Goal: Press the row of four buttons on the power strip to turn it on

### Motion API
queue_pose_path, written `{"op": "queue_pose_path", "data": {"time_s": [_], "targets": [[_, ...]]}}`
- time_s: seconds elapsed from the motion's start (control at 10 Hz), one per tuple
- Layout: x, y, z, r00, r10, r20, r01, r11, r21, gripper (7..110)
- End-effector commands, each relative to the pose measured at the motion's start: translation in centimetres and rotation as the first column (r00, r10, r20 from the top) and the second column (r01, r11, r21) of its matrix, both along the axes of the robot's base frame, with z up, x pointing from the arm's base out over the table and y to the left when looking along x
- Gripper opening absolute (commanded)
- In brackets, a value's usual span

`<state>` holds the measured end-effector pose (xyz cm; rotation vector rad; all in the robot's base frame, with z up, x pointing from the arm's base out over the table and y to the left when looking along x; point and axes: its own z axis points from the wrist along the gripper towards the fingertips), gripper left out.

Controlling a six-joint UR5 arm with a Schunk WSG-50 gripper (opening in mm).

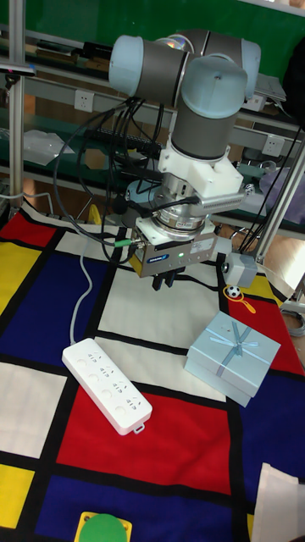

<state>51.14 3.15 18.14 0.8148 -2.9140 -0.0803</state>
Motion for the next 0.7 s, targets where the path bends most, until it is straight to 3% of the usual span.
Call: {"op": "queue_pose_path", "data": {"time_s": [0.0,0.1,0.3,0.4,0.6], "targets": [[0.1,0.3,0.1,1.0,0.003,0.005,-0.003,1.0,0.015,22],[0.2,0.1,0.1,1.0,0.003,0.007,-0.003,1.0,0.007,22],[0.4,-1.2,0.2,1.0,-0.017,0.018,0.018,0.999,-0.052,22],[0.3,-1.0,0.2,1.0,-0.017,0.016,0.018,0.999,-0.042,44],[0.4,-0.7,0.1,1.0,0.001,0.017,0.0,1.0,-0.03,44]]}}
